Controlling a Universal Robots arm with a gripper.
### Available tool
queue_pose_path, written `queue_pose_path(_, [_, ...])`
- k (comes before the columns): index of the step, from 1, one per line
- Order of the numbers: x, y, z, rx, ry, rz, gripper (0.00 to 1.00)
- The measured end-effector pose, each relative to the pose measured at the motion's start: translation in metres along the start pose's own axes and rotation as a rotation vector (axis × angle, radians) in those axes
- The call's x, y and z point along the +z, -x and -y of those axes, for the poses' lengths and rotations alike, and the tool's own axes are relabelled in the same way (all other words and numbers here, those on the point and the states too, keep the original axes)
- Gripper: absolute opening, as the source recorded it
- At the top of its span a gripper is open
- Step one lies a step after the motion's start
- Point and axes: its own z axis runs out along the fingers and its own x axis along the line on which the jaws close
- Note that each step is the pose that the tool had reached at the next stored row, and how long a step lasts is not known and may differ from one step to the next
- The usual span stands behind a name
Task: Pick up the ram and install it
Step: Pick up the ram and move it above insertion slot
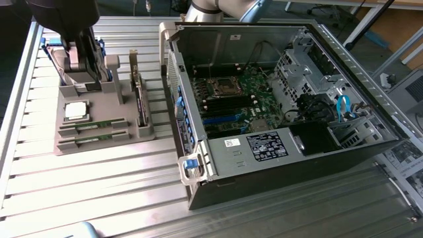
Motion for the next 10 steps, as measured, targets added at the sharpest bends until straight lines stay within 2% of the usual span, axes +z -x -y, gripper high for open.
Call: queue_pose_path(10, [0.0027, 0.0001, -0.0001, 0.0, 0.0, 0.0, 0.3])
